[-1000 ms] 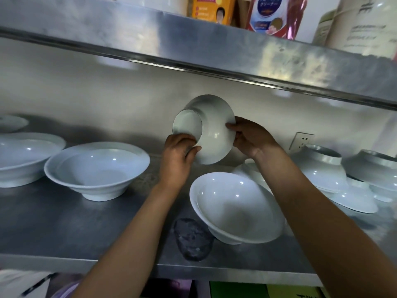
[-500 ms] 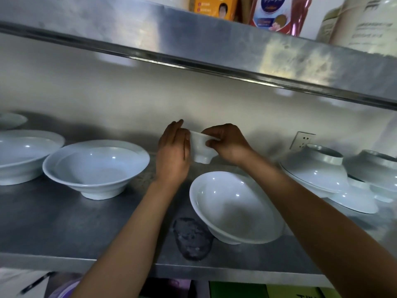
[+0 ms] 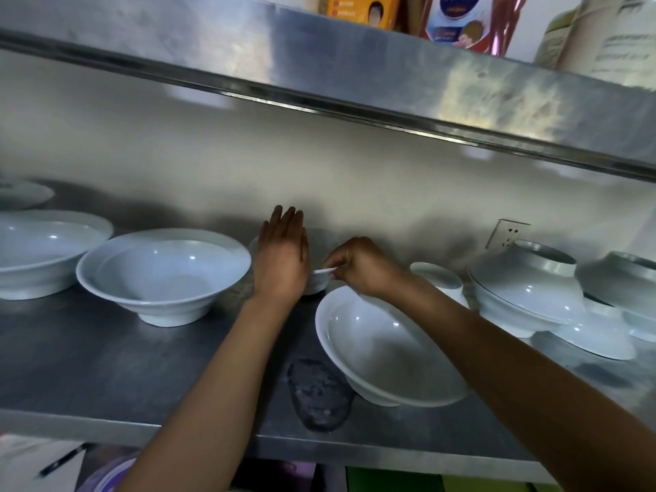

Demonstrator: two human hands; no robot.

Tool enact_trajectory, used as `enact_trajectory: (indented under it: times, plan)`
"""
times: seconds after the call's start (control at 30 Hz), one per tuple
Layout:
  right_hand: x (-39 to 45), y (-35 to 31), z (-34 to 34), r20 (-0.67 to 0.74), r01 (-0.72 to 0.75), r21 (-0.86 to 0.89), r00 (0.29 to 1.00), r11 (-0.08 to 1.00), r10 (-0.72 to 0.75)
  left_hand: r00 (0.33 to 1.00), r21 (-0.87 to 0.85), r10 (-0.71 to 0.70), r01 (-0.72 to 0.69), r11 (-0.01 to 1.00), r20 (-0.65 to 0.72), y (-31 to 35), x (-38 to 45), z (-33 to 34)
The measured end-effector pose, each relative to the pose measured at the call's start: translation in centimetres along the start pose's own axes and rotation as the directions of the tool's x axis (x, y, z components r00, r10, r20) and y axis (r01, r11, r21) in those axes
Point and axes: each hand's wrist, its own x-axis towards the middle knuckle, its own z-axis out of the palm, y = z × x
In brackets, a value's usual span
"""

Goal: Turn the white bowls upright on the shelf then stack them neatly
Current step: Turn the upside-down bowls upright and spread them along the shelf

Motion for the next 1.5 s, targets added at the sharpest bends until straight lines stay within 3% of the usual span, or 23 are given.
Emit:
enact_trajectory:
  times: [0.2, 0.33, 0.47, 0.67, 0.93, 1.1, 1.2, 1.37, 1.5]
  plan:
    - [-0.5, -0.7, -0.3, 0.193, -0.056, 0.063, 0.980, 0.996, 0.043, 0.999, -0.006, 0.023, -0.023, 1.000, 0.037, 0.3, -0.3, 0.0]
    - [-0.5, -1.3, -0.8, 0.220, -0.080, 0.062, 0.973, 0.995, 0.064, 0.995, -0.017, 0.069, -0.068, 0.998, 0.076, 0.4, -0.4, 0.0]
    - [-0.7, -1.2, -1.0, 0.124, -0.137, 0.084, 0.984, 0.987, 0.126, 0.990, -0.058, 0.094, -0.089, 0.994, 0.102, 0.7, -0.5, -0.1]
    - [-3.5, 0.7, -3.3, -0.071, -0.178, -0.018, 0.982, 0.984, 0.176, 0.961, -0.086, 0.210, -0.197, 0.977, 0.182, 1.5, -0.7, -0.1]
    - [-9.8, 4.6, -5.1, -0.215, -0.318, 0.075, 0.920, 0.945, 0.327, 0.955, -0.125, 0.251, -0.234, 0.964, 0.156, 3.0, 0.0, -0.6]
    - [-12.7, 6.1, -5.3, -0.325, -0.370, 0.277, 0.832, 0.887, 0.449, 0.933, -0.197, 0.320, -0.287, 0.937, 0.165, 5.8, 0.3, -1.7]
    - [-13.3, 6.2, -4.0, -0.335, -0.390, 0.266, 0.820, 0.881, 0.464, 0.885, -0.193, 0.389, -0.348, 0.918, 0.255, 7.1, 0.0, -1.5]
    - [-13.0, 5.9, -2.3, -0.297, -0.405, 0.369, 0.802, 0.837, 0.518, 0.811, -0.175, 0.368, -0.324, 0.930, 0.455, 7.3, -1.4, -0.9]
    - [-12.5, 4.7, -1.7, -0.289, -0.358, 0.456, 0.806, 0.815, 0.516, 0.793, -0.180, 0.330, -0.276, 0.944, 0.513, 5.7, -1.2, -1.1]
